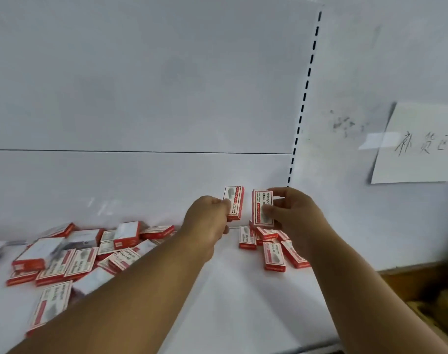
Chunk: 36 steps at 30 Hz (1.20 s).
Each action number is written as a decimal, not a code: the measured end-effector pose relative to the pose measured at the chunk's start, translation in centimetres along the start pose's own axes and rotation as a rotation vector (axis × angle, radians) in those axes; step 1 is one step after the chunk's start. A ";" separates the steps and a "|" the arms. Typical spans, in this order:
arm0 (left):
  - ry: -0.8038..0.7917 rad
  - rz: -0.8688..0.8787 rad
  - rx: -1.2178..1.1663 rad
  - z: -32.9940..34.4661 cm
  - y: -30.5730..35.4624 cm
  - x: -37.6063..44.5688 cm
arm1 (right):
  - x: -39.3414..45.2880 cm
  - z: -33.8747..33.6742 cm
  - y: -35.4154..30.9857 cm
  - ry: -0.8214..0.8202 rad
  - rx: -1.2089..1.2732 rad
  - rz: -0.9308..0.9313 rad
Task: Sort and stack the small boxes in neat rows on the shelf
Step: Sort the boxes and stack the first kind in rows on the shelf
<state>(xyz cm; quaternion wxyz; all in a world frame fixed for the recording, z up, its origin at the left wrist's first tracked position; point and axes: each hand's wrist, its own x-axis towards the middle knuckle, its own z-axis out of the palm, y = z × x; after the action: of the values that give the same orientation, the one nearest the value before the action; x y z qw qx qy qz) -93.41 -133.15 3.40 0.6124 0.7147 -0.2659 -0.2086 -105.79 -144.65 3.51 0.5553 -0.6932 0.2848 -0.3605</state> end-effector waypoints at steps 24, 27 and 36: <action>0.141 0.097 0.919 9.8 -1.4 4.5 | 7.5 -5.3 5.1 -0.120 -0.930 0.069; 0.182 0.132 0.932 9.8 -1.4 4.2 | 7.2 -5.2 5.0 -0.105 -0.967 0.040; 0.208 0.200 0.818 6.9 -1.5 1.9 | 5.0 -3.0 1.7 -0.134 -0.846 -0.225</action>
<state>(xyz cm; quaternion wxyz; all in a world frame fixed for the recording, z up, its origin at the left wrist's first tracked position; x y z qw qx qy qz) -96.03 -139.46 0.85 0.3197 0.8863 -0.3316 0.0475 -105.35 -150.65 3.14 0.1969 -0.9081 0.2934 -0.2247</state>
